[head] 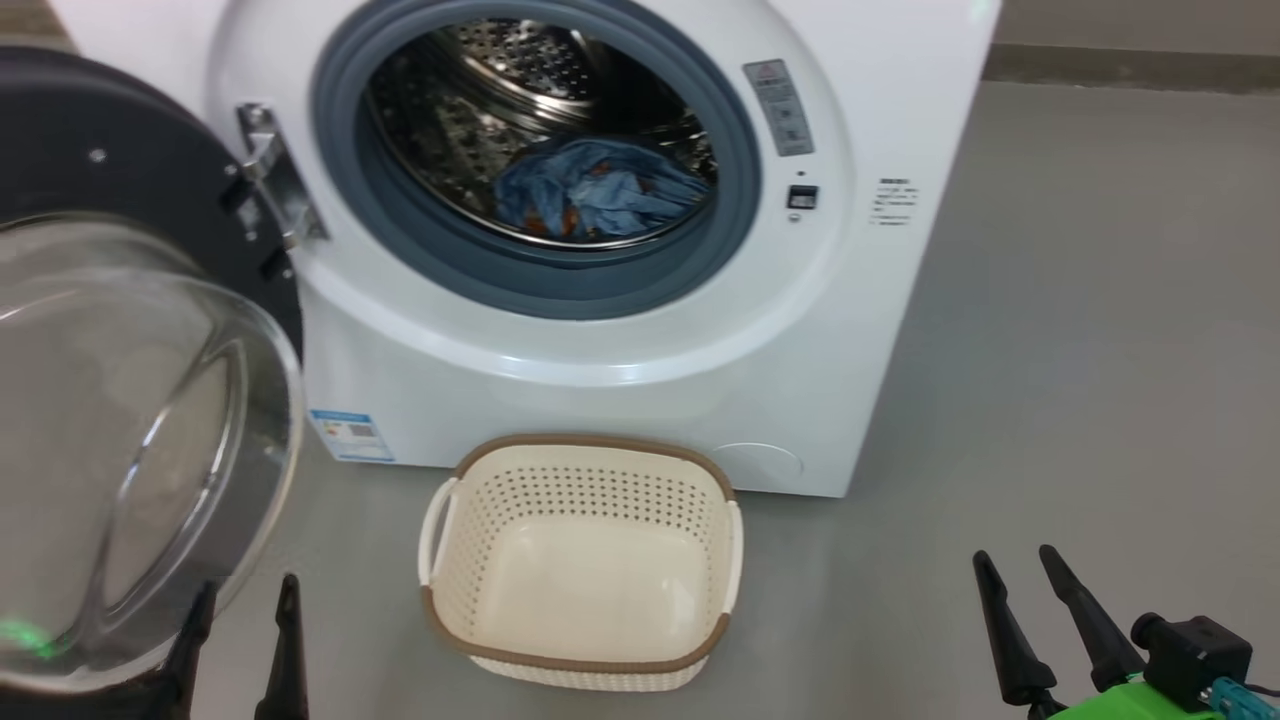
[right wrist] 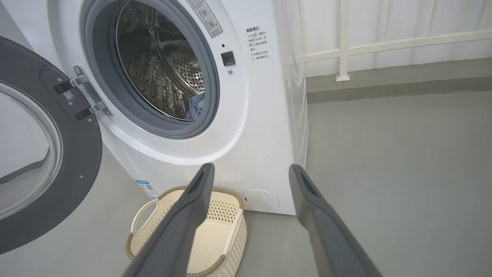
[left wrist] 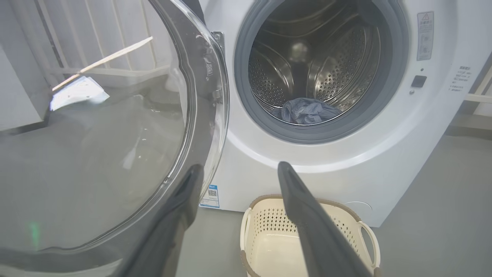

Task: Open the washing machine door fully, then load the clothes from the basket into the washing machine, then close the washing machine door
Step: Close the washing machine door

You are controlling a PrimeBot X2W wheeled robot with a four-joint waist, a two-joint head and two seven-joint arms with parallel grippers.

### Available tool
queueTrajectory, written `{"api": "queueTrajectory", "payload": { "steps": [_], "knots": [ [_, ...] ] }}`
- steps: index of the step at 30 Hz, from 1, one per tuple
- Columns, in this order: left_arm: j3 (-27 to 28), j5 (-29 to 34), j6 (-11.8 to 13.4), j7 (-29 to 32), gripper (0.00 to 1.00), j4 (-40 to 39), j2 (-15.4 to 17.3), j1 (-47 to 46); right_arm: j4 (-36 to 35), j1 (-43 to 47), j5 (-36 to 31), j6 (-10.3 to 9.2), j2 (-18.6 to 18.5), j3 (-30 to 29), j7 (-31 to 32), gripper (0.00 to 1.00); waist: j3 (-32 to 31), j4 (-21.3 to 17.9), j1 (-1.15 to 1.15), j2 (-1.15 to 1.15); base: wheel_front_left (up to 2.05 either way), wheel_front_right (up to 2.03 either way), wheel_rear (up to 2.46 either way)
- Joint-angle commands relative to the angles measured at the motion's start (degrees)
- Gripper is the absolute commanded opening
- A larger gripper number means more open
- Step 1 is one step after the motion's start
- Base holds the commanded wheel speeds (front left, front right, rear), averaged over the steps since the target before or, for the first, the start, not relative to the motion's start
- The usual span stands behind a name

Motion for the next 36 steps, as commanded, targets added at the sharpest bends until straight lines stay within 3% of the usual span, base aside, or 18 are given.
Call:
{"api": "queueTrajectory", "payload": {
  "steps": [1,24,36],
  "knots": [
    [2.4,-0.7,-0.1,-0.3,1.0,-1.9,0.4,0.0,-1.1,-2.5,0.8,0.09,-1.1,2.1,-0.3,1.0,-0.3,3.5,0.0,0.0,0.0,0.0,0.0],
    [2.1,-4.4,2.5,-0.3,1.0,-2.9,0.3,1.6,1.6,-7.5,0.8,0.09,-2.1,10.0,-0.3,1.0,-0.3,20.8,0.0,0.0,0.0,0.0,0.0],
    [3.6,-6.3,4.4,-0.3,1.0,-5.0,0.3,3.6,3.3,-11.2,2.0,0.09,-2.8,14.7,-0.3,1.0,0.1,21.7,0.0,0.0,0.0,0.0,0.0]
  ]
}}
